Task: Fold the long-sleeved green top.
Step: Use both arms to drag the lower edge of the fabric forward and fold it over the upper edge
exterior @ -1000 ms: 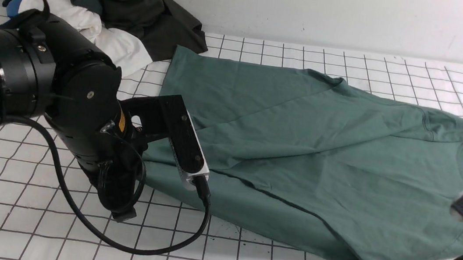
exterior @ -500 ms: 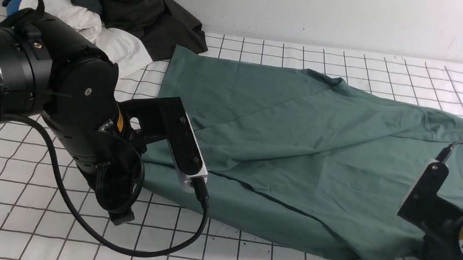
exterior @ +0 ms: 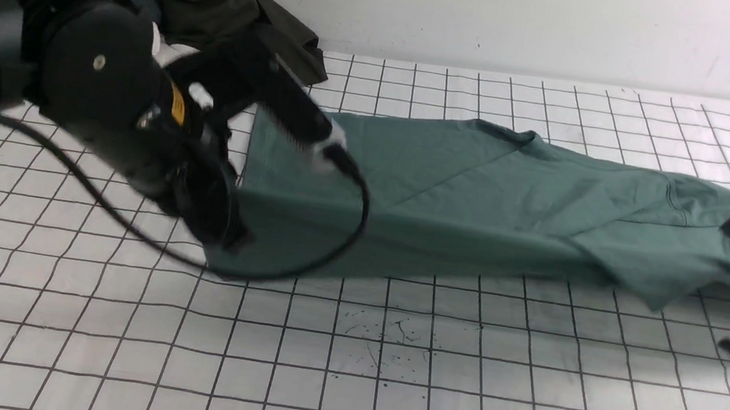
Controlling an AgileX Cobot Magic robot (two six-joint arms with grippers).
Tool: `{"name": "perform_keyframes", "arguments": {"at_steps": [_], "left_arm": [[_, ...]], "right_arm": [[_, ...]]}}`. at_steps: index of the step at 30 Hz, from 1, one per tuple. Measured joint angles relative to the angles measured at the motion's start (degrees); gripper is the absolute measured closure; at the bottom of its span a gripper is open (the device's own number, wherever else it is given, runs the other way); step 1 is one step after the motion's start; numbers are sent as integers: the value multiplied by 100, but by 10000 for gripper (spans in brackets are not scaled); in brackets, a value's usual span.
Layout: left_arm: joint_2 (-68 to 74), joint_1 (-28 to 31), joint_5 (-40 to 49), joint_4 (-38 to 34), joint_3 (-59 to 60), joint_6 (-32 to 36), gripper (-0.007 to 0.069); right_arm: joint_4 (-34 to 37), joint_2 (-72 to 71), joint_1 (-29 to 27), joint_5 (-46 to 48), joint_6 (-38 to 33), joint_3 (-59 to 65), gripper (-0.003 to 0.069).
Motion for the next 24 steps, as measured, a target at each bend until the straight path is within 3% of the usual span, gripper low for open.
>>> {"name": "perform_keyframes", "arguments": {"at_steps": [5,9,13,16,19,22,24], "left_arm": [[1257,697,-924,180,-1424,-547,622],[2276,973,-1051,213,-2382,-645,622],[3675,1173,-1086,266,-3697,-712,608],[4427,1258,-1000,295,-4476,-859,559],[5273,1364,-413,336,-5621,-990,418],[5487,1390,179,339,-6235,-1023,312],[5487,1390,541,128,-6571,-1026,273]], "right_arm": [[-101,1055,-420,-1195,0,-1291,642],[-212,2234,-432,-1471,0,-2243,642],[-424,3813,-398,-1384,0,-3679,594],[-367,4504,-392,-1056,111,-4390,516],[236,4887,-398,-411,711,-5069,373],[915,4699,-320,283,937,-5314,327],[1505,4530,-221,733,733,-5413,346]]}}
